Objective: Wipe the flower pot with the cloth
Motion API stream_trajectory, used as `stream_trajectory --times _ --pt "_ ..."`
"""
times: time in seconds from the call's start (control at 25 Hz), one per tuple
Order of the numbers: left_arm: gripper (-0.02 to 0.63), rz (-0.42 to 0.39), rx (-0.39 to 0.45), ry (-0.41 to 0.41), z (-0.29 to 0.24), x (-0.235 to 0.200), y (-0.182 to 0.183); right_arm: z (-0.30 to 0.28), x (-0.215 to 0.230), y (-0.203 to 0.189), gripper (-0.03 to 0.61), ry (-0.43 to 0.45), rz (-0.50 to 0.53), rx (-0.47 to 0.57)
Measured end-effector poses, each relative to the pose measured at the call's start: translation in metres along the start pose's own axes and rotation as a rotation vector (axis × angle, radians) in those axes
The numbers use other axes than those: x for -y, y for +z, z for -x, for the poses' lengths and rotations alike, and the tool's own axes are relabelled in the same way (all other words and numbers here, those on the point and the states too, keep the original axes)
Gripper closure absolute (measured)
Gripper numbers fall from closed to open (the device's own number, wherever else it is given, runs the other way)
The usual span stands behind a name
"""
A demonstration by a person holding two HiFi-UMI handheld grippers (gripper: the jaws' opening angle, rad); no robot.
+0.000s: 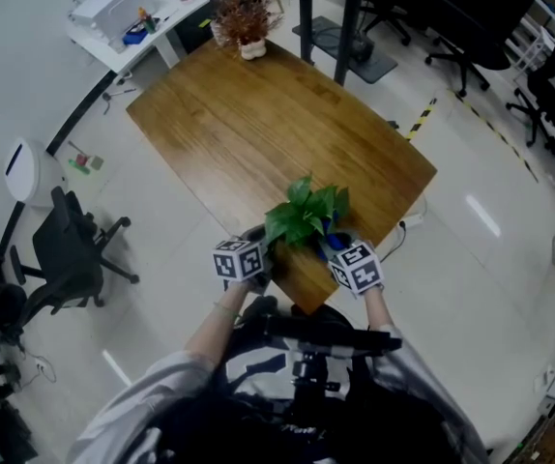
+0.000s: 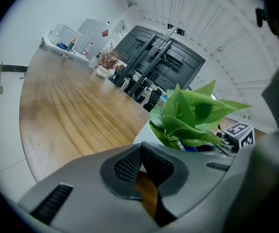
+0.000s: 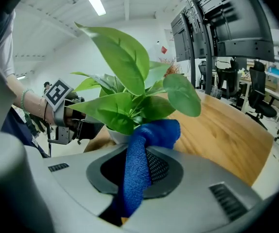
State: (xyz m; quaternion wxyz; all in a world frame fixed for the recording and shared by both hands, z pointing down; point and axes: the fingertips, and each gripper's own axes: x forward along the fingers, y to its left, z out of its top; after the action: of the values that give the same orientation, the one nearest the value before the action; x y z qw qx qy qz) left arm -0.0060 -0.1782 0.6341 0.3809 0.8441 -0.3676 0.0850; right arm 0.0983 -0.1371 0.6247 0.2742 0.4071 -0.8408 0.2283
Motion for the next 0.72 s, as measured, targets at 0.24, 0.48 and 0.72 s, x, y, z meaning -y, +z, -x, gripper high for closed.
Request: stream_trajectory --times 0.24,0.48,0.72 --pt "0.606 -0.008 0.005 0.004 -0.005 -0.007 0.007 -0.009 -0.011 -0.013 0.515 0.009 -0.001 -0.045" --pt "0.606 -0.025 -0.003 0.006 -0.020 -0.013 0.018 -0.019 -0.016 -0.019 0.515 0.009 -0.018 -0.076" --pt "0.606 -0.056 -0.027 -0.007 -0.022 -0.014 0.020 -0.027 -0.017 -0.016 0.515 0.003 -0.058 -0.074"
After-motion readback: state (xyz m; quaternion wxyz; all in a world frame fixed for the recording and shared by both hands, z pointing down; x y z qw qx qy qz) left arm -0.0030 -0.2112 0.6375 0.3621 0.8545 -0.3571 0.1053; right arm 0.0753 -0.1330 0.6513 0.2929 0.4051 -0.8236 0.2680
